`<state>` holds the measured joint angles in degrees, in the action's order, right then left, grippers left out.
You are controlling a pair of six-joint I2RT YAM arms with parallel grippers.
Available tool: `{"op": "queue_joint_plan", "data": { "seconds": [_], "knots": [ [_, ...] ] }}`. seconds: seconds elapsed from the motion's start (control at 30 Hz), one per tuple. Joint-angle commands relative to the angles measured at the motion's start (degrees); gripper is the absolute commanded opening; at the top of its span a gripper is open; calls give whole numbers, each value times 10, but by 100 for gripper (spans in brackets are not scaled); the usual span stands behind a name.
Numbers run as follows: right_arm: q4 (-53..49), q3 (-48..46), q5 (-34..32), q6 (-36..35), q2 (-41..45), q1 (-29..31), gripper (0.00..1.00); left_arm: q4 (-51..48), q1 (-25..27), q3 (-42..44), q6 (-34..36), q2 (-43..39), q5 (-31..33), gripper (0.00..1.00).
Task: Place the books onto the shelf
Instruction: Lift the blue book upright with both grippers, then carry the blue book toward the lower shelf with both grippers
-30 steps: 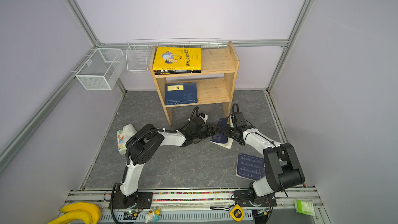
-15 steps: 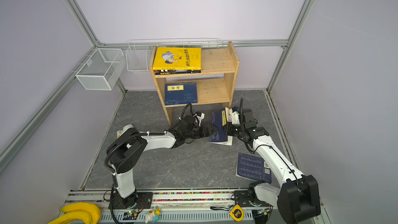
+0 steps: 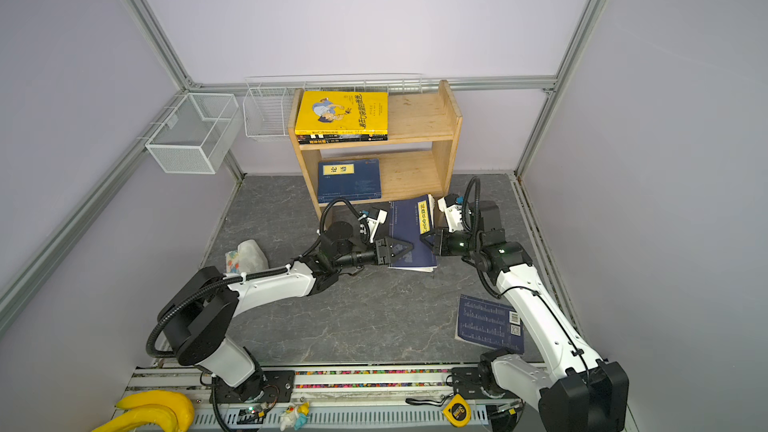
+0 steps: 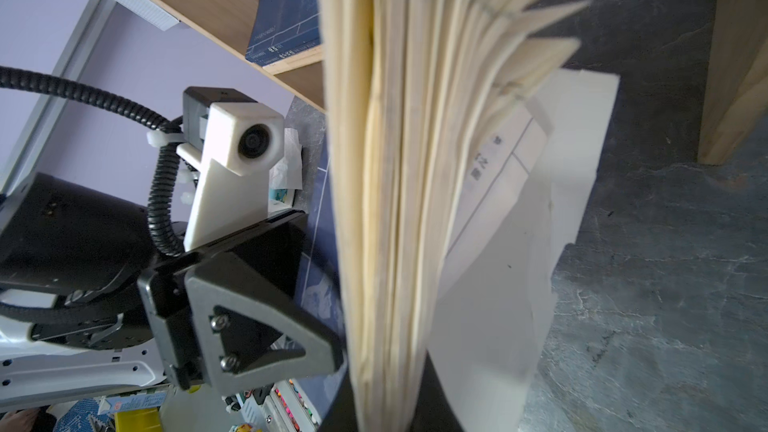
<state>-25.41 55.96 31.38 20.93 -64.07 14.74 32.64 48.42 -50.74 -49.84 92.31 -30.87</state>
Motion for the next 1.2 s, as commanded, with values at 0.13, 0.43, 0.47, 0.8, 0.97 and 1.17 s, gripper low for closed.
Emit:
{"op": "queue_joint_plan", "data": {
  "seconds": [0.13,0.43,0.47,0.8,0.97,1.17],
  "knots": [
    [59,12,20,25,-18,-2,48,-65,1,9,48,-74,34,16],
    [127,-19,16,92,-18,-2,72,-107,2,41,54,-153,141,0],
    [145,-27,19,106,-18,-2,75,-103,2,49,49,-163,156,0],
    [377,-93,104,265,-67,39,86,-29,1,146,-7,-275,360,0],
    [507,-97,103,344,-112,109,86,34,1,142,-20,-274,388,0],
    [636,-105,73,424,-160,150,81,105,1,146,-36,-253,400,0]
  ]
}}
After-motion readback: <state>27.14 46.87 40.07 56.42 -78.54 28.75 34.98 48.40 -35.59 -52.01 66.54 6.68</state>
